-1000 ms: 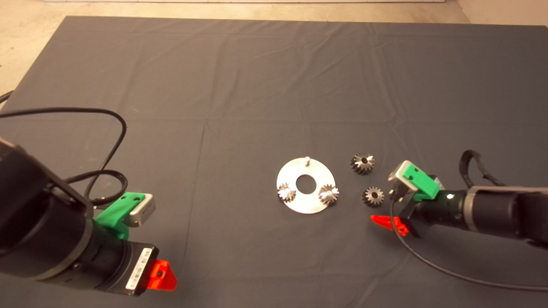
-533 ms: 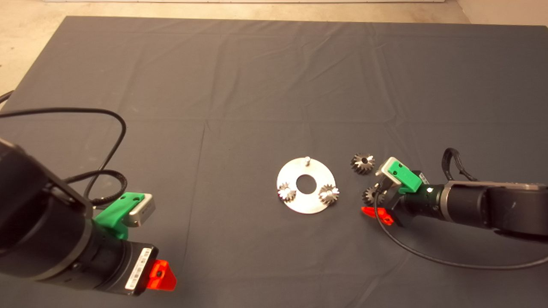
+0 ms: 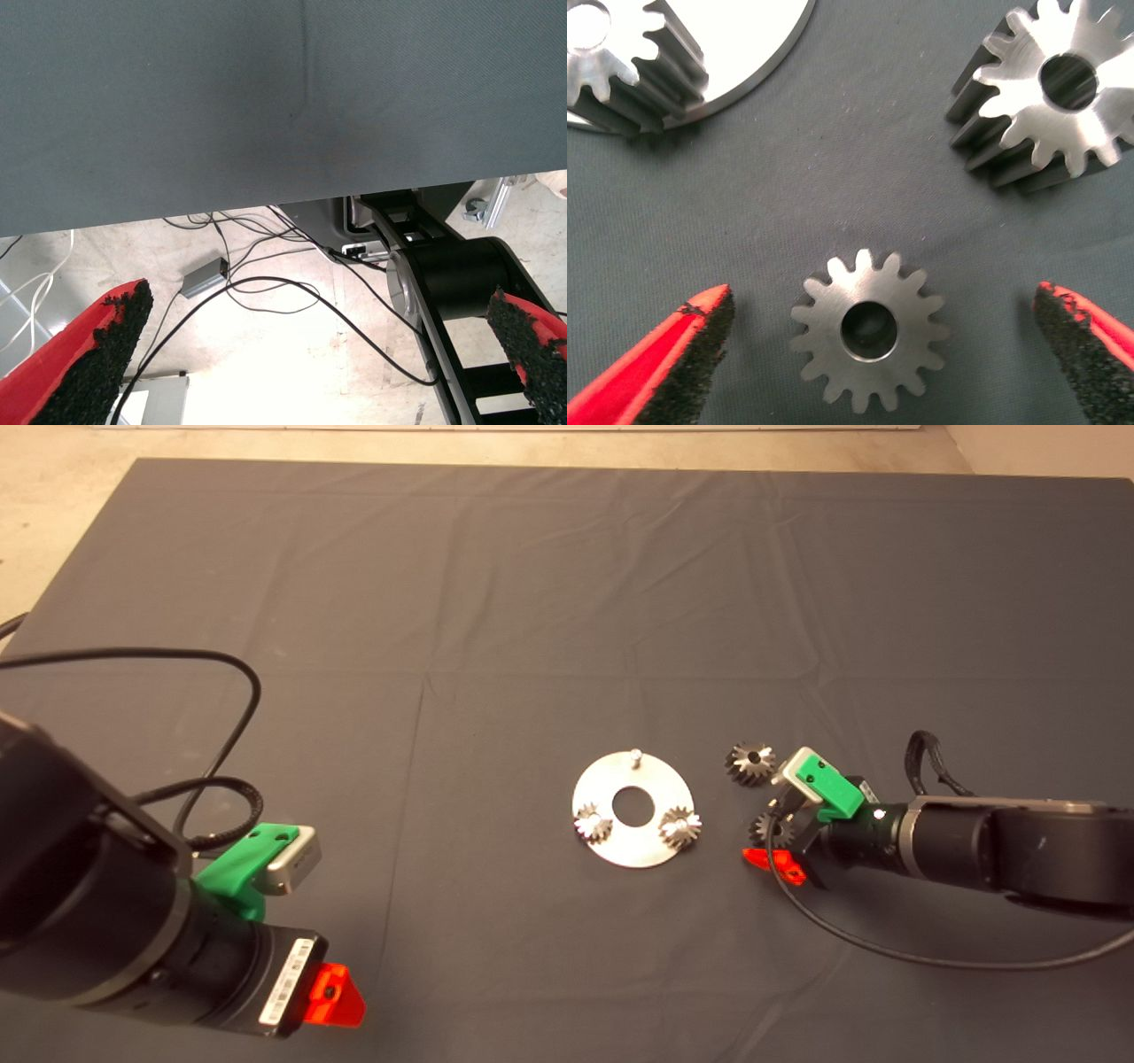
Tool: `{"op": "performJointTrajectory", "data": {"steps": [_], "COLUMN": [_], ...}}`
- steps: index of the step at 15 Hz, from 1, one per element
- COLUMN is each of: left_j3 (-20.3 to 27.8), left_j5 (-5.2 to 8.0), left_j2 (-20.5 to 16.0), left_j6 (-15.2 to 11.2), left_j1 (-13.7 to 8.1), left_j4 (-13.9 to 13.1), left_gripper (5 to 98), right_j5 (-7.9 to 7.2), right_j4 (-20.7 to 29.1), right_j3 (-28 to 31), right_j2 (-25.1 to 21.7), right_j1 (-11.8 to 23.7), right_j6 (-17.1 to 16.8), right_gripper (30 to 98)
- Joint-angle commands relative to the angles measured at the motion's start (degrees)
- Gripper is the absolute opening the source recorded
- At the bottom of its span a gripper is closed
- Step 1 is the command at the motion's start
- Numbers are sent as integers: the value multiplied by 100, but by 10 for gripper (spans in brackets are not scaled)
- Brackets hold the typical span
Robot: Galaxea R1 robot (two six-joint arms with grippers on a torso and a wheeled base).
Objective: Remove an incorrectly installed larger gear and replace it with the correct smaller gear
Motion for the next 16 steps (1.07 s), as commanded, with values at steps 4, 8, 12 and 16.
{"op": "performJointTrajectory", "data": {"steps": [4, 8, 12, 16], "left_j3": [61, 61, 61, 61], "left_j5": [49, 67, 67, 67], "left_j2": [-16, -16, -17, -16], "left_j6": [5, 5, 5, 5], "left_j1": [-37, -37, -37, -37], "left_j4": [-61, -61, -61, -61], "left_gripper": [978, 978, 978, 978], "right_j5": [37, 37, 28, 28], "right_j4": [-161, -161, -161, -161], "right_j3": [83, 83, 232, 215], "right_j2": [-53, -44, -53, -44], "right_j1": [44, 44, 44, 44], "right_j6": [47, 126, 126, 109], "right_gripper": [848, 812, 806, 759]}}
